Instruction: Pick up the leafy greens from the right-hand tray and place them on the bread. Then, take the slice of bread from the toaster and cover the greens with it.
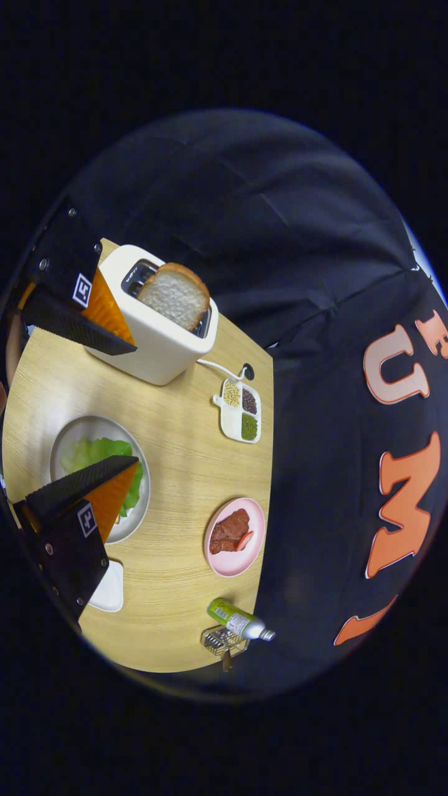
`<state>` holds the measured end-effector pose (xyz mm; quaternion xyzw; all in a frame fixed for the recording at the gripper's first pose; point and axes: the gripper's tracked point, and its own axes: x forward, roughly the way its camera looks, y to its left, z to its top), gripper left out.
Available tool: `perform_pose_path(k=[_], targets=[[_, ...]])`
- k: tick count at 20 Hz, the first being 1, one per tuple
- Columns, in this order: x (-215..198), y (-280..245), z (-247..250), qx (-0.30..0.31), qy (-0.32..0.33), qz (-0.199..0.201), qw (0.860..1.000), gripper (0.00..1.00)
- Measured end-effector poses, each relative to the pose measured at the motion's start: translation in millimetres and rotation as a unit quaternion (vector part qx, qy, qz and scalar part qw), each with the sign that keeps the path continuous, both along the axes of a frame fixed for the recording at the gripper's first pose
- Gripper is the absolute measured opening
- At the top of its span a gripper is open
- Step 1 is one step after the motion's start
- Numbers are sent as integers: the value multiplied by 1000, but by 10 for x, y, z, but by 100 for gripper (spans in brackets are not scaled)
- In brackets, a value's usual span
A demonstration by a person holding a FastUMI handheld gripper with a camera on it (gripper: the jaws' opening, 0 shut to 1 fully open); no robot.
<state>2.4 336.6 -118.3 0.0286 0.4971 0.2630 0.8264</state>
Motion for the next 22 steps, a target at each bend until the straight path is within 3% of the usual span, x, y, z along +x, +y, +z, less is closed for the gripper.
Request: perform_pose_path(k=[8,17,19,22], targets=[[-55,872,384,16,-3,48,999,97],[-46,1497,71,1,42,74,996,95],[16,1510,30,-1,55,67,996,91],[-27,1530,-23,-1,87,64,994,78]])
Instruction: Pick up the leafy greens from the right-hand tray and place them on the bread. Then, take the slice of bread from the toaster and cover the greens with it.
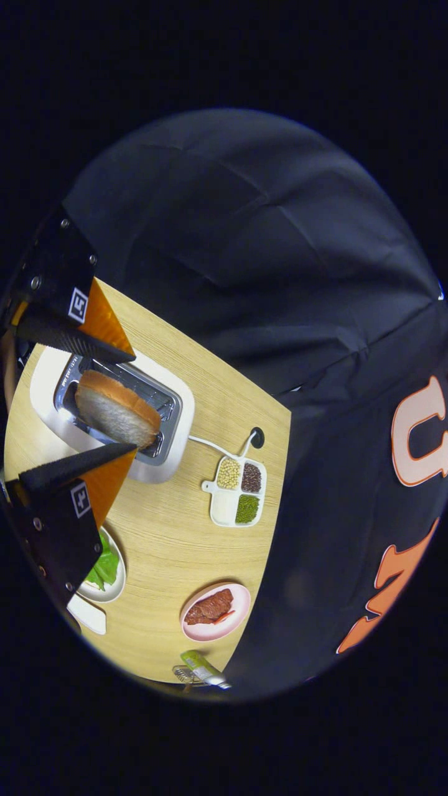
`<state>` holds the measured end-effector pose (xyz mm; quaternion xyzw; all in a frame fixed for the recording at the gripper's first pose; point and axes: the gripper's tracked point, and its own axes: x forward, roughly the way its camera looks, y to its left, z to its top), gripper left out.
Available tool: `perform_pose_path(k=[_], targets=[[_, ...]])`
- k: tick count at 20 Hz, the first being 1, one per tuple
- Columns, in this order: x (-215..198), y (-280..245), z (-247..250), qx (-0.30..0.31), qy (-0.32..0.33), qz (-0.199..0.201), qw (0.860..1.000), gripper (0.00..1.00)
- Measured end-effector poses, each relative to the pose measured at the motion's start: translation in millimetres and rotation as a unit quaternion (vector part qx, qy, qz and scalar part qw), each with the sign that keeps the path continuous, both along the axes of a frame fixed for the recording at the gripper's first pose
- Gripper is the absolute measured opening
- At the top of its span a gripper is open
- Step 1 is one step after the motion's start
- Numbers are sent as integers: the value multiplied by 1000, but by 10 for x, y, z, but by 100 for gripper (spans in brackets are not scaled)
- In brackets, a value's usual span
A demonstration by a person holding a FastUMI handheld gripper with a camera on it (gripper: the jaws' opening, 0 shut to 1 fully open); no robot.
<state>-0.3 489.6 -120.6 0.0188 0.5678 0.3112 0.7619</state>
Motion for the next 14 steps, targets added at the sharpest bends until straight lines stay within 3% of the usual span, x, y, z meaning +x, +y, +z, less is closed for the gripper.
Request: perform_pose_path(k=[8,14], targets=[[48,-22,-72,17,25,-15,999,27],[89,-151,33,49,20,-23,998,10]])
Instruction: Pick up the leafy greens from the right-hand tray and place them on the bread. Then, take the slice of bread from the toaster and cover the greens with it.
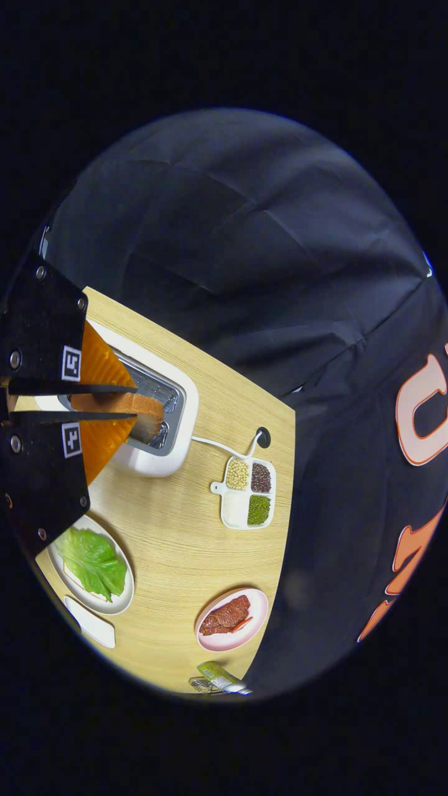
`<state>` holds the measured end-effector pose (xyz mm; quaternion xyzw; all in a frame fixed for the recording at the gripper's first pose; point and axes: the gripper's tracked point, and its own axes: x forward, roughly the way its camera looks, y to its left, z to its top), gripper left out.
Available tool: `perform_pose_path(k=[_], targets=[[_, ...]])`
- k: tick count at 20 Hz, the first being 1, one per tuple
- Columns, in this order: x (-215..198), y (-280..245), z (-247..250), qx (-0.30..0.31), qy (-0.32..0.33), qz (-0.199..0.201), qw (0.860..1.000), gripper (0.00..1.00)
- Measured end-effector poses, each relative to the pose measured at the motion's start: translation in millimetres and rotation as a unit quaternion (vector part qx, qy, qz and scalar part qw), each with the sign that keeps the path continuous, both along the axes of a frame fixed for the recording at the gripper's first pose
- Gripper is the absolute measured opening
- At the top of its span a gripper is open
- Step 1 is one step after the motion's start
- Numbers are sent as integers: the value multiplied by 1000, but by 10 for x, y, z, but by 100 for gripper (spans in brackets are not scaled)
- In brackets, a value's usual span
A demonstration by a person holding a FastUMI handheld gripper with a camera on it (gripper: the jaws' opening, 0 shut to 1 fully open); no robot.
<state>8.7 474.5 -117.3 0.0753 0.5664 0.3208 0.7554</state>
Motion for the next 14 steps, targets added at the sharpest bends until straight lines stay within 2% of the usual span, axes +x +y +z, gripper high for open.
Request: perform_pose_path(k=[6,14], targets=[[112,-212,320,67,-20,-30,997,9],[278,-856,666,144,-40,-87,985,9]])
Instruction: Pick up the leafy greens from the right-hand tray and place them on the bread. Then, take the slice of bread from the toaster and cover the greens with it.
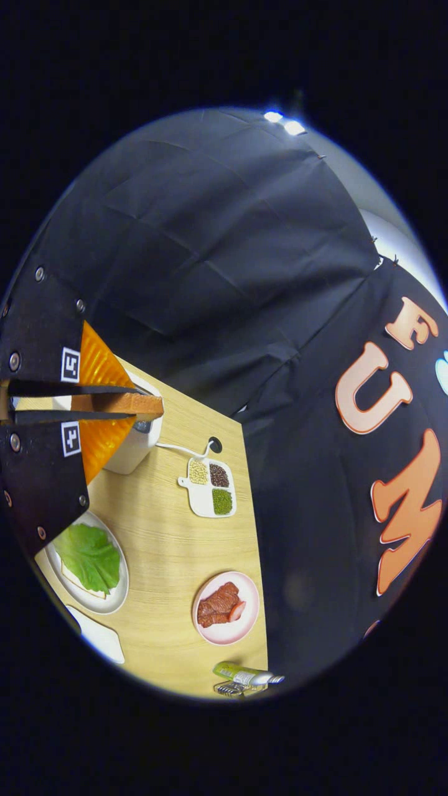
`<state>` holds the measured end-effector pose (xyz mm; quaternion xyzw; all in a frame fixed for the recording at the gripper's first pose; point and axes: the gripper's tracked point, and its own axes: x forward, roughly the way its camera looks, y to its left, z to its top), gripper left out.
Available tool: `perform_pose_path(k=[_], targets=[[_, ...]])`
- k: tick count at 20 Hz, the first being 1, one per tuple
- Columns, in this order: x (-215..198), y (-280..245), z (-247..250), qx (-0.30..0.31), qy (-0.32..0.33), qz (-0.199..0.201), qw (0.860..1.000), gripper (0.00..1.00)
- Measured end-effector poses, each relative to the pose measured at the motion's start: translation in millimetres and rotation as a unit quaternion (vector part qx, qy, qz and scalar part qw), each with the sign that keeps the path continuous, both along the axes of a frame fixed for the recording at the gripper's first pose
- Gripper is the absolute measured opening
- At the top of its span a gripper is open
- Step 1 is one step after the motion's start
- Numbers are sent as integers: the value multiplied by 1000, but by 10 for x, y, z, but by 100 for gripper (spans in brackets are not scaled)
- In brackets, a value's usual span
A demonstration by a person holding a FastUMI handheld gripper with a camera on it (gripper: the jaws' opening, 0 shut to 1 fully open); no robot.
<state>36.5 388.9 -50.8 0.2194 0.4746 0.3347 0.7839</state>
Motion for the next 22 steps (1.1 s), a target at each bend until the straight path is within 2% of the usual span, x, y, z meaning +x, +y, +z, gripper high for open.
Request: perform_pose_path(k=[6,14,19,22], targets=[[-9,-528,-178,16,13,-31,999,9],[-119,-1036,-588,14,34,-49,998,8],[-253,-1309,-1025,-10,34,-69,997,8],[-317,-1418,-1212,-4,47,-81,996,9]])
